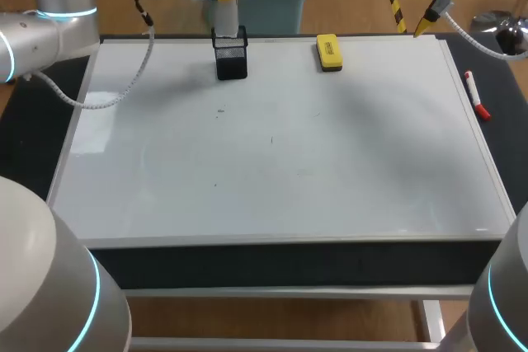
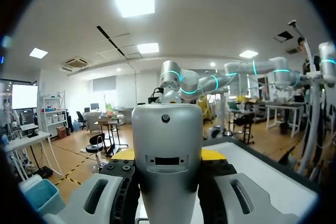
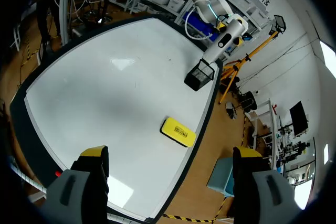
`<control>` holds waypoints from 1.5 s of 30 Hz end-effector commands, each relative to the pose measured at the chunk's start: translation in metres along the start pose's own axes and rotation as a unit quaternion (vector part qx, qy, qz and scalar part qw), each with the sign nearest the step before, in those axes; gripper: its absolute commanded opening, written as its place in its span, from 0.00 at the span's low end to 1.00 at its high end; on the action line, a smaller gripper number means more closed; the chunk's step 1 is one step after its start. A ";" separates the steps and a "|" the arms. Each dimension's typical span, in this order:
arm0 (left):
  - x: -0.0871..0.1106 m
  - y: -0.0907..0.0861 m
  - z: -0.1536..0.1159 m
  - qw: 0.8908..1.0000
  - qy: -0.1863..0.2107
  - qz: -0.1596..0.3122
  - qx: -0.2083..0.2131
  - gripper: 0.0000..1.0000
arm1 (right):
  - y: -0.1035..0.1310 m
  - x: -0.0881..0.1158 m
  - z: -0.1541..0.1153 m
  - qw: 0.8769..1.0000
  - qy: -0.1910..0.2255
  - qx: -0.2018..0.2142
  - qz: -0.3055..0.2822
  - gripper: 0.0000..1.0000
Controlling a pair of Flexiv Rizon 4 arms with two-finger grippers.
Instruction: Pick up the inspection probe, press it on each red-marked spot on the whiteboard one by one, put down the probe, pick up the eraser, and wipe off all the red marks.
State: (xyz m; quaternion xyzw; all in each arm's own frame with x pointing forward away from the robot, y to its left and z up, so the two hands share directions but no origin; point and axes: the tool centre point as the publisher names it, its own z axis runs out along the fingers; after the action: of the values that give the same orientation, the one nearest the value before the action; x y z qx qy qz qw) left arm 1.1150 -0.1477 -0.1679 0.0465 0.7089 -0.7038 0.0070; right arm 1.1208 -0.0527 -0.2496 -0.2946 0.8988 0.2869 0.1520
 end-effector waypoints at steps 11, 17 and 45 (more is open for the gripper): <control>-0.018 0.024 0.003 1.000 0.005 0.006 0.010 0.00 | 0.000 0.000 -0.001 1.000 0.001 0.002 -0.001 1.00; -0.022 0.029 0.004 1.000 0.004 0.011 0.011 0.00 | 0.000 0.000 -0.001 1.000 0.001 0.002 -0.001 1.00; -0.020 0.074 0.001 1.000 -0.005 -0.008 0.011 0.00 | 0.000 0.000 -0.001 1.000 0.001 0.002 -0.001 1.00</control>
State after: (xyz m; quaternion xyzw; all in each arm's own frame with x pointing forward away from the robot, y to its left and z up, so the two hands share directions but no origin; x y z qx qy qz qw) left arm 1.1372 -0.1500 -0.2356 0.0346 0.7059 -0.7075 0.0063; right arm 1.1209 -0.0527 -0.2497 -0.2946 0.8987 0.2870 0.1521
